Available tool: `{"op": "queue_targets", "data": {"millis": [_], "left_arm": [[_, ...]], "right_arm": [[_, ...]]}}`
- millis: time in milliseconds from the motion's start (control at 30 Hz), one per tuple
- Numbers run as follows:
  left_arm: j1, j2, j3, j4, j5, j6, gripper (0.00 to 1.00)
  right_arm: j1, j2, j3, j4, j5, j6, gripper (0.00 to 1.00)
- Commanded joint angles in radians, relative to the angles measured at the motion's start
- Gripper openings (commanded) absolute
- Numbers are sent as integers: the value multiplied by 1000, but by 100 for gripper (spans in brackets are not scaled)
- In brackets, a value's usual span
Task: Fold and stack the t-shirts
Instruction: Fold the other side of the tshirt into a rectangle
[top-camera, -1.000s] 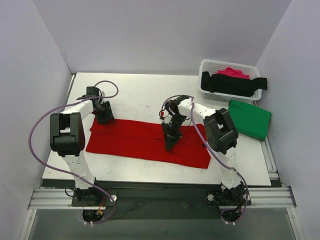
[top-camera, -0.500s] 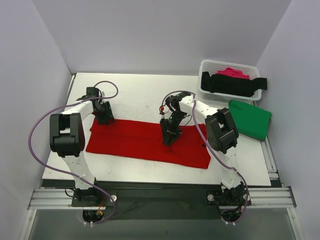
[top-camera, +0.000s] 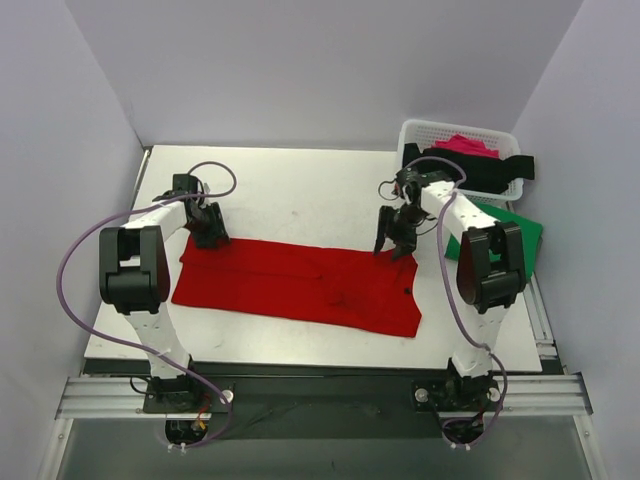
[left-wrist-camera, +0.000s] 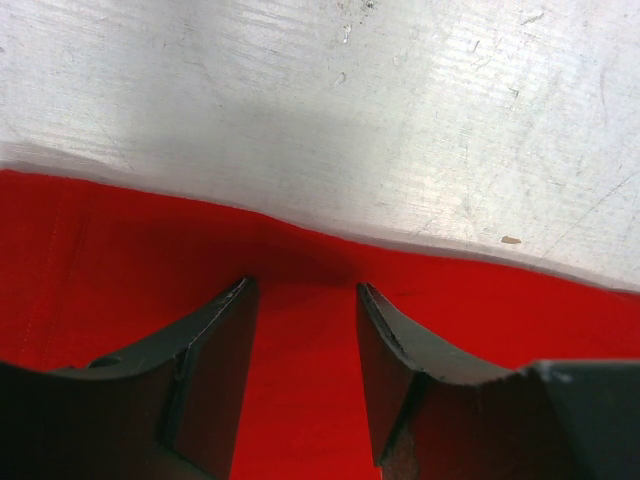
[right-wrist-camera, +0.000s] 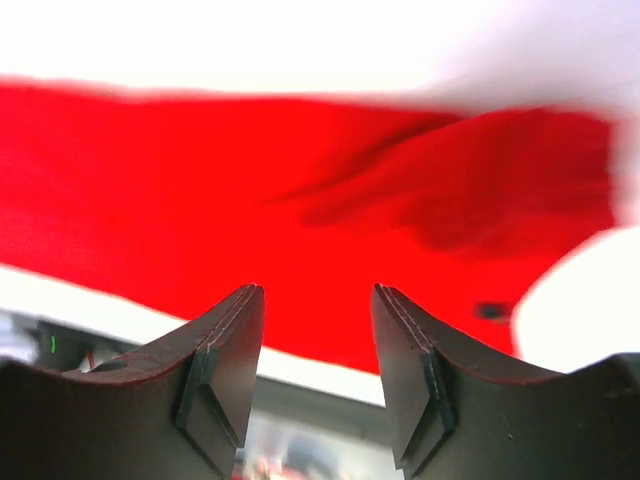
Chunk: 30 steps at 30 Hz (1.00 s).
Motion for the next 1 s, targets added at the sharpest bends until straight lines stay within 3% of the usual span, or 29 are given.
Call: {"op": "queue_targets", "data": {"millis": [0, 167, 967], "left_arm": [[8, -5, -1, -11, -19, 15, 54], [15, -2, 17, -25, -30, 21, 55], [21, -2, -14, -34, -38, 28, 55]], "right_arm": [[-35, -53, -22, 29, 147, 28, 48], [-94, -47, -22, 76, 261, 57, 47], [-132, 5, -103, 204, 311, 100, 37]]}}
